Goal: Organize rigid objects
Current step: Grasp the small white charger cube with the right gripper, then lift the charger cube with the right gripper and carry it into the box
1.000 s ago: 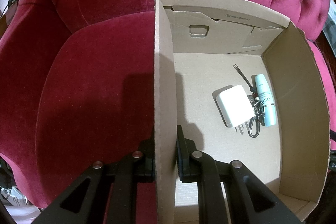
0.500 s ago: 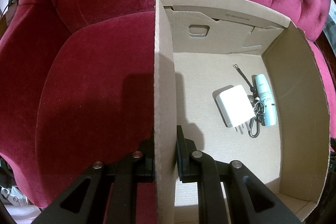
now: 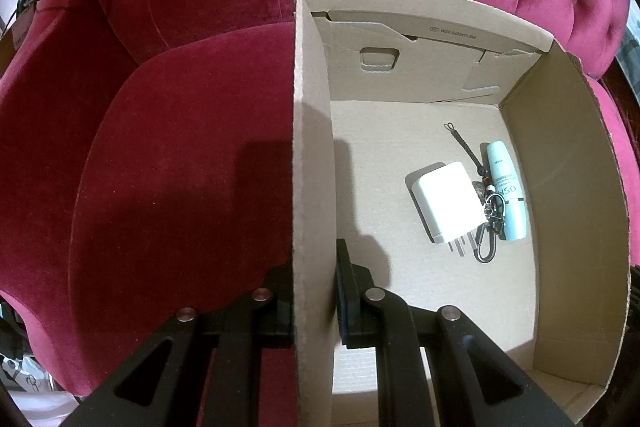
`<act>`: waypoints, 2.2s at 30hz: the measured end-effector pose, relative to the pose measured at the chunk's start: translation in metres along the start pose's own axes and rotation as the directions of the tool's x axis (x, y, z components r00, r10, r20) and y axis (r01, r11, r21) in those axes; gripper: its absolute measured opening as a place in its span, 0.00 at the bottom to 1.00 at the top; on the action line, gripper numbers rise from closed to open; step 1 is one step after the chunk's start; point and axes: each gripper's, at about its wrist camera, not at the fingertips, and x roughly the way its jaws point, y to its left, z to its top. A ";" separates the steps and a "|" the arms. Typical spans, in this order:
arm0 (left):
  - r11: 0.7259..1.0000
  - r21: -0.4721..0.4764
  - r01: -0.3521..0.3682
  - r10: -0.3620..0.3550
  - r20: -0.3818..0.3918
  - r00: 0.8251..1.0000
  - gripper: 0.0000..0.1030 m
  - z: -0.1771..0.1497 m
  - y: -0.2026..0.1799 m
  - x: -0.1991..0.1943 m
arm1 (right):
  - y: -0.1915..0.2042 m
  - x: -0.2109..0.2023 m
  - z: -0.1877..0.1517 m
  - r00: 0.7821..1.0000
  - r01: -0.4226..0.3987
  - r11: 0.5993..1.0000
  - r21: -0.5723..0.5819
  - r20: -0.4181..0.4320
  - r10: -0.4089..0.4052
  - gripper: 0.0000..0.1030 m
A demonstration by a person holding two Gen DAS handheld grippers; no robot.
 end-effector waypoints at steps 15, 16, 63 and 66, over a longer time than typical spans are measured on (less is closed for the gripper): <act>1.000 -0.001 0.004 -0.004 0.001 1.000 0.14 0.000 0.002 0.001 | 0.002 -0.036 0.009 0.998 0.008 1.000 0.009 0.055 -0.009 0.29; 1.000 -0.001 0.004 -0.004 0.001 1.000 0.14 -0.001 0.002 0.001 | 0.004 -0.040 0.010 0.998 0.008 1.000 0.007 0.061 -0.008 0.29; 1.000 0.005 0.008 -0.008 -0.011 1.000 0.14 0.003 0.004 0.000 | 0.160 -0.102 0.062 0.979 -0.106 0.966 -0.236 0.146 0.143 0.29; 1.000 0.002 0.011 -0.011 -0.011 1.000 0.14 0.004 0.004 0.000 | 0.169 -0.092 0.057 0.981 -0.106 0.961 -0.255 0.129 0.143 0.29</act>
